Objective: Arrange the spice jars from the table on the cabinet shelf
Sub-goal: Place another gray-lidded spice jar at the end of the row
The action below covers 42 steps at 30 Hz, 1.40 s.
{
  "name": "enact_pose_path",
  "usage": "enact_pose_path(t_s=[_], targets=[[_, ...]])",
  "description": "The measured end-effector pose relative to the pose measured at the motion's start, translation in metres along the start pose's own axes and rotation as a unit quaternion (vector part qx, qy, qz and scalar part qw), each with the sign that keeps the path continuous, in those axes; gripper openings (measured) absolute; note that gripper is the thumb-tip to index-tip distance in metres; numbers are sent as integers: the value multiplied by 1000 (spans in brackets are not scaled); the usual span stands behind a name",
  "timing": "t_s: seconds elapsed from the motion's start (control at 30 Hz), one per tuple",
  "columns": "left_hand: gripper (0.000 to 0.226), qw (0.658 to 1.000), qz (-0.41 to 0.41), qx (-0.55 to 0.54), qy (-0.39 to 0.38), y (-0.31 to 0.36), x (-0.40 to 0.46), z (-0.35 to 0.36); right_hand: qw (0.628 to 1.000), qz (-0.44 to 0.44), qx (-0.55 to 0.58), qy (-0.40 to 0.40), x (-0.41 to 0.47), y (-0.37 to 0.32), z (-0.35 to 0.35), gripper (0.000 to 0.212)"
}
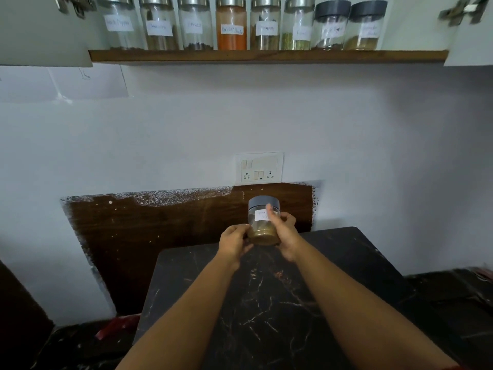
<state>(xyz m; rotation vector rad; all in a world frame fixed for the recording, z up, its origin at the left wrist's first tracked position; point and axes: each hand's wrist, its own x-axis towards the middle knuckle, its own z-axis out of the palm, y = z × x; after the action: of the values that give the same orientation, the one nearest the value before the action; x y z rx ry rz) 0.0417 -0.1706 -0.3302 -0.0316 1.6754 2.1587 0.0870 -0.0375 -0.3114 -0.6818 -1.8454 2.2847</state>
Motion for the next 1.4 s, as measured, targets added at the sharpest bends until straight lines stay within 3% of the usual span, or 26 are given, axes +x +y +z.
enact_pose_path(t_s=[0.07,0.13,0.3,0.4,0.47,0.57,0.73,0.83,0.9,1.0,1.07,1.1,1.23,1.4], targets=[[16,1000,2,-14,-7,3,2,10,991,-38,-126,-7,1,-6,-9,105],[16,999,9,-34,-21,10,4,24,976,-85,-198,20,4,-14,-21,111],[23,995,44,-61,-65,31,9,75,977,-147,-154,14,6,-50,-53,113],[27,990,75,-59,-100,48,13,120,966,-190,-152,87,8,-85,-74,102],[28,986,93,-63,-121,64,14,154,946,-238,-168,145,8,-109,-90,91],[29,982,141,-30,-124,94,17,205,911,-314,-183,197,6,-149,-114,94],[27,938,318,50,-132,172,11,295,837,-443,-206,247,2,-248,-166,92],[32,883,433,109,-144,220,8,335,812,-494,-195,243,0,-310,-191,88],[38,820,522,203,-121,249,14,356,799,-514,-201,238,3,-347,-205,89],[44,644,645,411,35,278,42,372,789,-515,-227,247,18,-396,-223,94],[50,541,651,519,119,285,68,369,801,-484,-240,257,41,-420,-236,93],[53,517,638,553,142,283,80,365,812,-454,-255,263,54,-429,-243,91],[37,492,641,550,209,270,111,362,841,-329,-346,254,98,-460,-262,87],[32,446,662,548,248,269,112,363,850,-259,-397,230,121,-486,-264,100]])
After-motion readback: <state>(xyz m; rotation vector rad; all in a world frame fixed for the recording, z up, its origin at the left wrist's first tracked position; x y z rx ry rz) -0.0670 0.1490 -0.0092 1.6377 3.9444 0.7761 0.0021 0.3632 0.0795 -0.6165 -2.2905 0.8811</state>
